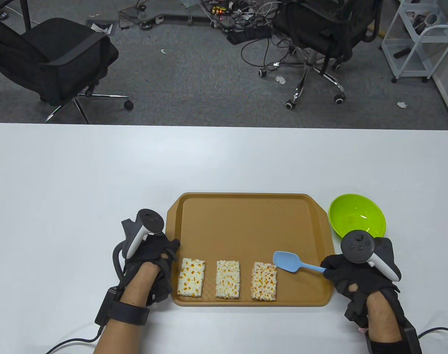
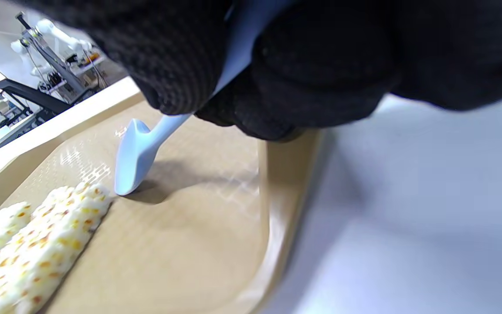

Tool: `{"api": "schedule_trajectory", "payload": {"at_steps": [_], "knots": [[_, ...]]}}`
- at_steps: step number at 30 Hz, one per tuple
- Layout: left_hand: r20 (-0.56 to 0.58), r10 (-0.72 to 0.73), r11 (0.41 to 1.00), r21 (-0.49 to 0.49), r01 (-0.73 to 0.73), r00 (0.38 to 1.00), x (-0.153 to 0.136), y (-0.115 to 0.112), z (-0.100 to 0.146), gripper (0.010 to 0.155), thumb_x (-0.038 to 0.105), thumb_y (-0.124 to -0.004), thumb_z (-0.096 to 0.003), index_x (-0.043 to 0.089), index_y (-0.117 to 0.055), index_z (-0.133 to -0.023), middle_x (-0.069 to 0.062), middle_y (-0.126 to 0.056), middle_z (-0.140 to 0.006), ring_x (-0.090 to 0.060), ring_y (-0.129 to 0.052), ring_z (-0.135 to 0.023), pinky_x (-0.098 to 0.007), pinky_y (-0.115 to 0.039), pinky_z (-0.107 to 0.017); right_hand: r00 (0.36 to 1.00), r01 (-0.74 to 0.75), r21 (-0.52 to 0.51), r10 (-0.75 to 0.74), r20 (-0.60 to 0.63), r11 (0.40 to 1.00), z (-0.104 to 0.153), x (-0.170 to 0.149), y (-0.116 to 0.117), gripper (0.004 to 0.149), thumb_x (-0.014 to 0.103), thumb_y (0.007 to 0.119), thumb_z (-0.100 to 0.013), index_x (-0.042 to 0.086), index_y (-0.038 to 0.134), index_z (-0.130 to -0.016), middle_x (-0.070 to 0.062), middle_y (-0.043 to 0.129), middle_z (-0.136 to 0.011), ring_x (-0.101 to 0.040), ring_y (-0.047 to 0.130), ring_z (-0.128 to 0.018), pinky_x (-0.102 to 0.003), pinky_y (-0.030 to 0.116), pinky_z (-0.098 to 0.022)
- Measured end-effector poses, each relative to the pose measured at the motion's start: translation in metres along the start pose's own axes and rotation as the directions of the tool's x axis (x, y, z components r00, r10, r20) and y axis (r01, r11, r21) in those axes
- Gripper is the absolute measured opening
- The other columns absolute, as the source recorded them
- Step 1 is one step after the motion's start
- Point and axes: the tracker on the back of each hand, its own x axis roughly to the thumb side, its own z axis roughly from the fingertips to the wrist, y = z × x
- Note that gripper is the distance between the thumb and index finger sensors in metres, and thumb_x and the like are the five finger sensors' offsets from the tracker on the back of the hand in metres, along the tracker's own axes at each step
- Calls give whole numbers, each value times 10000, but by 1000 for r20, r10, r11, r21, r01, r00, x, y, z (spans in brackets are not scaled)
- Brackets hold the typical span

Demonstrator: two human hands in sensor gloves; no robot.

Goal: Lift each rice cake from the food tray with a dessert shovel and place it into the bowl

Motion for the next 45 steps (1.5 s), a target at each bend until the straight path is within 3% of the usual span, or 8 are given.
{"api": "schedule_trajectory", "payload": {"at_steps": [7, 13, 33, 39, 45], "knots": [[-1, -1, 1000, 1, 1, 1000, 0, 0, 0, 710, 511, -760, -491, 72, -531, -1000, -132, -1028, -560, -274, -1153, -283, -399, -963, -123, 996, 89, 124, -90, 3, 988, -4, -8, 5, 447, 326, 849, -320, 143, 916, -723, -127, 984, -613, -198, 1019, -189, -430, 922, -166], [-2, -1, 1000, 0, 1, 1000, 0, 0, 0, 710, 511, -760, -491, 72, -531, -1000, -133, -1028, -561, -274, -1153, -284, -399, -963, -123, 994, 98, 186, -106, 37, 978, -11, 6, 20, 454, 341, 837, -334, 139, 902, -735, -128, 975, -616, -189, 1012, -182, -420, 916, -158], [-5, -23, 1000, 11, 23, 1000, 2, 0, 0, 707, 508, -759, -492, 67, -539, -998, -132, -1033, -555, -278, -1152, -277, -402, -962, -119, 982, 82, 206, -115, 149, 975, -19, 64, 67, 458, 392, 762, -367, 149, 850, -746, -95, 949, -591, -141, 970, -132, -378, 897, -113], [-6, -19, 1000, 10, 19, 1000, 2, 0, 0, 707, 509, -760, -492, 67, -539, -998, -132, -1032, -555, -276, -1152, -279, -402, -961, -121, 975, 111, 237, -152, 162, 965, -21, 61, 66, 466, 384, 724, -373, 141, 832, -756, -89, 938, -593, -120, 956, -132, -360, 893, -115], [-3, -12, 1000, 7, 12, 1000, 1, 0, 0, 708, 512, -760, -490, 71, -537, -998, -132, -1031, -557, -275, -1152, -281, -401, -962, -124, 953, 233, 248, -271, 133, 940, -20, 48, 53, 468, 387, 726, -373, 132, 842, -748, -86, 944, -573, -98, 943, -110, -341, 893, -95]]}}
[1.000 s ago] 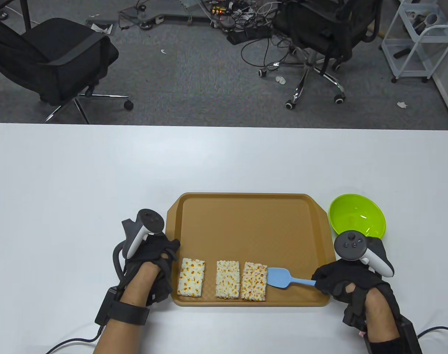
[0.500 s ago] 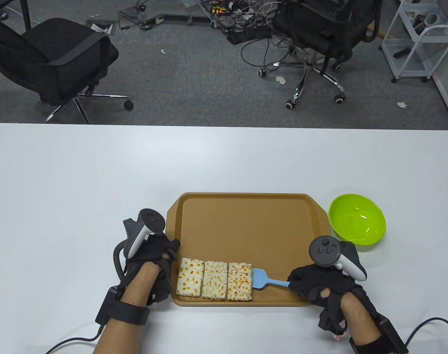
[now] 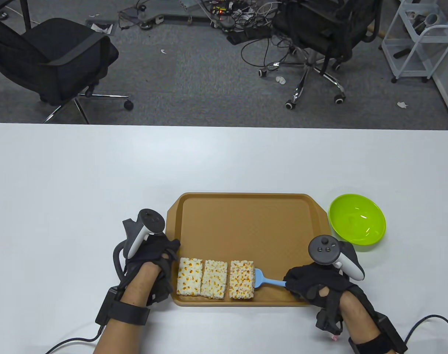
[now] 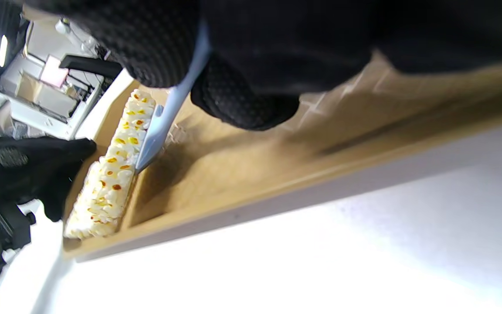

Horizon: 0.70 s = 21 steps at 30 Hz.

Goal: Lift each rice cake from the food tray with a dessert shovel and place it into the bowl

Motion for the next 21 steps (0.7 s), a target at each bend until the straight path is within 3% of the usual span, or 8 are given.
{"api": "schedule_trajectory", "payload": {"at_steps": [6, 11, 21], "knots": [[1, 1, 1000, -2, -1, 1000, 0, 0, 0, 707, 511, -758, -493, 70, -535, -998, -132, -1030, -558, -276, -1151, -283, -403, -961, -127, 981, 192, -163, -186, 50, 968, 28, -8, -35, 467, 389, 730, -379, 129, 844, -750, -90, 945, -572, -94, 940, -102, -338, 891, -91], [1, 1, 1000, -2, -1, 1000, 0, 0, 0, 707, 511, -757, -492, 69, -534, -998, -132, -1029, -557, -276, -1151, -284, -404, -960, -128, 928, 339, -375, -373, -20, 863, 60, -28, -65, 453, 391, 772, -384, 115, 874, -728, -107, 966, -545, -90, 940, -68, -332, 892, -63], [1, -1, 1000, 0, 1, 1000, 0, 0, 0, 709, 510, -758, -492, 67, -534, -998, -134, -1029, -555, -278, -1150, -283, -408, -958, -128, 835, 351, -662, -542, -99, 662, 90, -75, -97, 455, 386, 774, -382, 105, 882, -723, -114, 971, -529, -86, 930, -48, -325, 888, -43]]}}
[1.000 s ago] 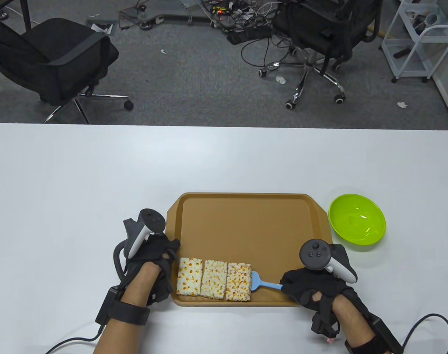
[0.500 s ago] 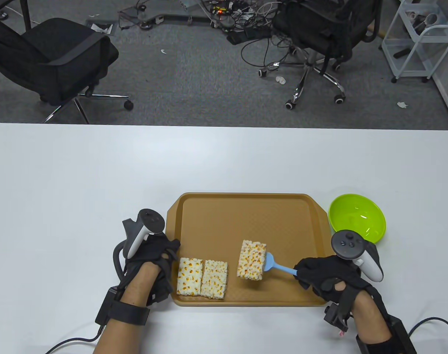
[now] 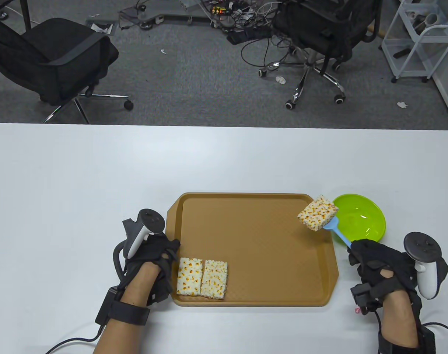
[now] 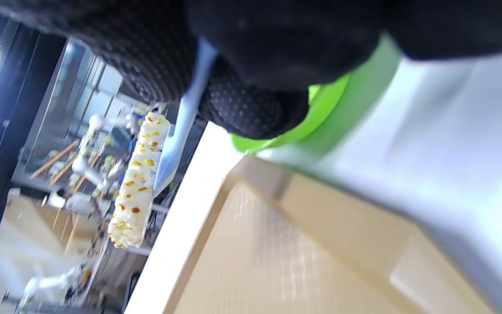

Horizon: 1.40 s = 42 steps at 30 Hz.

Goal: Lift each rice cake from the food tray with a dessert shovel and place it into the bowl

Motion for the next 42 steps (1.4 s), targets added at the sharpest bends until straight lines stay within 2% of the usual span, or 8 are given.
{"api": "schedule_trajectory", "payload": {"at_steps": [9, 19, 24, 26, 29, 33, 37, 42], "knots": [[1, -1, 1000, 4, 1, 1000, 0, 0, 0, 708, 511, -757, -491, 68, -536, -997, -132, -1029, -553, -274, -1149, -281, -406, -958, -128, 986, 46, -141, -68, -155, 989, -13, -25, -24, 458, 383, 768, -384, 98, 879, -726, -119, 969, -524, -81, 920, -37, -322, 885, -35], [2, -2, 1000, 7, 2, 1000, 0, 0, 0, 709, 510, -755, -491, 66, -534, -999, -133, -1027, -553, -277, -1147, -281, -410, -955, -129, 957, 9, -170, -58, -285, 985, -24, -39, -25, 469, 372, 752, -391, 67, 883, -723, -138, 972, -501, -66, 907, 6, -302, 881, 14], [4, -1, 1000, 4, 1, 1000, 0, 0, 0, 709, 509, -754, -492, 64, -533, -998, -134, -1026, -553, -278, -1147, -281, -410, -956, -129, 950, -169, -238, 93, -299, 956, -20, -23, -20, 467, 365, 750, -395, 58, 893, -718, -152, 979, -499, -62, 904, 30, -296, 880, 42], [4, -2, 1000, 3, 2, 1000, 0, 0, 0, 709, 509, -754, -491, 65, -532, -997, -135, -1026, -553, -278, -1146, -282, -412, -955, -129, 936, -276, -289, 189, -296, 917, -16, -14, -17, 465, 367, 768, -388, 63, 901, -713, -151, 984, -498, -63, 903, 35, -296, 879, 46], [3, -3, 1000, 5, 3, 1000, 0, -1, 0, 709, 509, -753, -492, 64, -532, -998, -134, -1026, -552, -278, -1146, -281, -412, -955, -129, 886, -449, -375, 349, -306, 811, -7, 2, -11, 450, 374, 801, -378, 81, 921, -698, -144, 998, -492, -65, 902, 40, -298, 875, 48], [4, 0, 1000, 1, 0, 1000, 0, -1, 0, 709, 507, -754, -492, 63, -531, -997, -137, -1025, -552, -281, -1145, -281, -414, -954, -129, 824, -566, -463, 464, -325, 682, 4, 16, -5, 437, 375, 829, -369, 91, 939, -682, -142, 1012, -486, -67, 903, 47, -300, 873, 50], [4, -1, 1000, 3, 1, 1000, 0, -1, 0, 710, 507, -754, -492, 63, -530, -998, -136, -1025, -553, -281, -1145, -282, -414, -954, -129, 772, -631, -531, 522, -362, 566, 12, 22, -5, 434, 377, 838, -362, 99, 944, -678, -139, 1017, -484, -68, 905, 45, -301, 873, 46], [4, -1, 1000, 3, 1, 1000, 0, -1, 0, 709, 509, -753, -492, 66, -530, -998, -135, -1025, -552, -279, -1145, -282, -412, -955, -130, 744, -658, -568, 546, -387, 495, 15, 22, -6, 423, 371, 853, -357, 126, 942, -691, -129, 1010, -519, -88, 925, -13, -330, 887, -15]]}}
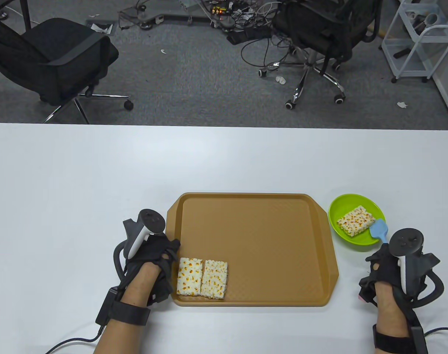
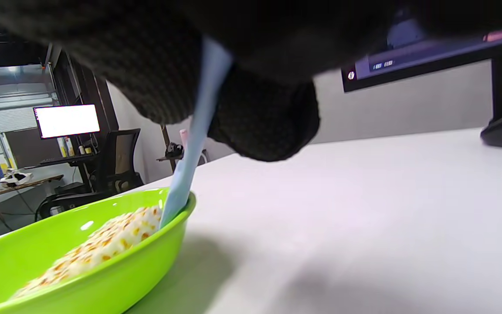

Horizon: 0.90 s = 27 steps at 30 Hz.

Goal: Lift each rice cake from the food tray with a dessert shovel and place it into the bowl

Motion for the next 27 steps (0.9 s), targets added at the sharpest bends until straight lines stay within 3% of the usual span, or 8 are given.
{"api": "schedule_trajectory", "payload": {"at_steps": [9, 11, 16, 19, 21, 23, 24, 27], "knots": [[1, 2, 1000, 0, -2, 1000, 0, 0, 0, 709, 508, -753, -492, 65, -530, -998, -135, -1024, -554, -279, -1145, -281, -412, -954, -130, 996, 40, -306, -14, 85, 951, 29, 10, -19, 456, 330, 854, -354, 210, 869, -794, -116, 922, -702, -131, 966, -266, -420, 903, -247], [1, 2, 1000, 0, -2, 1000, 0, 0, 0, 708, 508, -754, -492, 65, -531, -998, -136, -1024, -554, -280, -1144, -282, -413, -953, -131, 991, 81, -330, -39, 131, 940, 37, 14, -22, 484, 295, 851, -359, 253, 820, -841, -115, 838, -793, -157, 947, -382, -452, 882, -342], [1, 5, 1000, -3, -5, 1000, 0, 0, 0, 709, 508, -754, -492, 65, -531, -998, -136, -1025, -553, -279, -1145, -281, -413, -954, -130, 968, 144, -312, -68, 243, 939, 56, 25, -27, 495, 284, 852, -356, 282, 810, -849, -105, 812, -822, -160, 935, -440, -458, 877, -400], [0, 4, 1000, -5, -4, 1000, 0, 0, 0, 708, 508, -754, -491, 66, -530, -997, -135, -1025, -554, -282, -1145, -283, -413, -954, -131, 921, 243, -204, -160, 355, 948, 65, 31, -25, 496, 303, 838, -358, 278, 808, -852, -80, 852, -792, -134, 956, -415, -431, 901, -392], [0, 4, 1000, -4, -4, 1000, 0, 0, 0, 708, 507, -754, -492, 64, -530, -998, -138, -1025, -554, -282, -1145, -282, -415, -954, -131, 833, 344, 27, -318, 453, 939, 70, 38, -17, 491, 320, 832, -357, 269, 819, -845, -70, 898, -749, -115, 982, -359, -405, 928, -348], [0, 4, 1000, -4, -4, 1000, 0, 0, 0, 709, 507, -754, -492, 63, -530, -998, -136, -1024, -554, -283, -1145, -282, -415, -954, -131, 690, 410, 328, -525, 499, 851, 83, 53, -1, 495, 322, 828, -360, 285, 807, -853, -70, 954, -681, -111, 1000, -284, -395, 943, -289], [1, 5, 1000, -5, -5, 1000, 0, 0, 0, 709, 507, -755, -491, 64, -530, -997, -138, -1024, -554, -282, -1145, -282, -415, -954, -130, 653, 408, 404, -571, 498, 819, 89, 58, 5, 508, 318, 828, -356, 286, 796, -861, -77, 970, -657, -112, 1000, -255, -394, 946, -265], [2, 8, 1000, -8, -8, 1000, 0, 0, 0, 709, 508, -754, -492, 65, -528, -997, -136, -1024, -554, -281, -1145, -282, -413, -955, -130, 618, 293, 505, -564, 548, 812, 115, 75, 21, 502, 314, 808, -360, 261, 803, -860, -78, 973, -644, -110, 985, -229, -390, 935, -237]]}}
